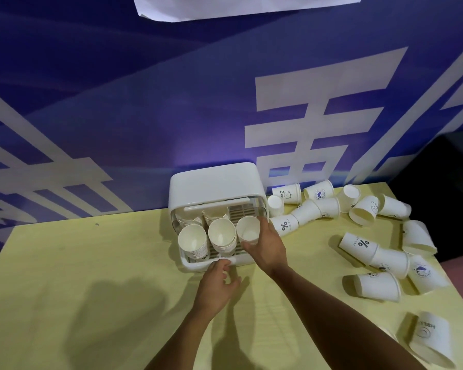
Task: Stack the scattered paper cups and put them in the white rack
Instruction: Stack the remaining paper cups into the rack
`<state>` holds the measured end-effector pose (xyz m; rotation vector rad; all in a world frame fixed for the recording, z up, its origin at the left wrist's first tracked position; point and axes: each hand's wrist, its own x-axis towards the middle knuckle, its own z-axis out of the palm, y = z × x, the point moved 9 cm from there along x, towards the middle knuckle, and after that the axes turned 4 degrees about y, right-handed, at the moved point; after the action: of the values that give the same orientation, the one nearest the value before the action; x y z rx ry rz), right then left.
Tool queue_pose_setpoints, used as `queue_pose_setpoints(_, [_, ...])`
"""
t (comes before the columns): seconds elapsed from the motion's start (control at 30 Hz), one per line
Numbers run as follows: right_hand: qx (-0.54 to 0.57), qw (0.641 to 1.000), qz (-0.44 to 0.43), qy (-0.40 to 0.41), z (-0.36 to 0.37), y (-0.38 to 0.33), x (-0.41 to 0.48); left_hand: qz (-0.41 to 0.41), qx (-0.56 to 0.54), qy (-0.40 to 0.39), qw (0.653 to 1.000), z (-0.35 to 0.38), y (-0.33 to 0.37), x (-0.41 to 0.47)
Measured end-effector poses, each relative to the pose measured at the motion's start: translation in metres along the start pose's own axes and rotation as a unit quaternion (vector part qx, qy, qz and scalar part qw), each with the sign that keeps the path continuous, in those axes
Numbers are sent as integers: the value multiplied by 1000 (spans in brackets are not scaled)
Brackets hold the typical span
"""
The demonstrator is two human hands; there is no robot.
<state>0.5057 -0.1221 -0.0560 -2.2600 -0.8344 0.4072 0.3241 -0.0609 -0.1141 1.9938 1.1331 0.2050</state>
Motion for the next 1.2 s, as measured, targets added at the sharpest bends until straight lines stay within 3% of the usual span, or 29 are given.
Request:
queue_pose_setpoints(0.43, [-9,999,-20,43,7,-16,26,-7,-2,-13,1000,-4,-9,2])
queue_pose_setpoints(0.77, [-19,1000,17,-14,22,-14,44,-31,-26,-13,999,-15,-16,5])
queue_pose_setpoints(1.07, [-15,999,-45,-6,1,-21,20,-147,-237,47,959,-26,14,17])
queue_pose_setpoints(1.2, [-33,997,-63,-24,-8,-12,6,-188,-270,72,942,-26,12,18])
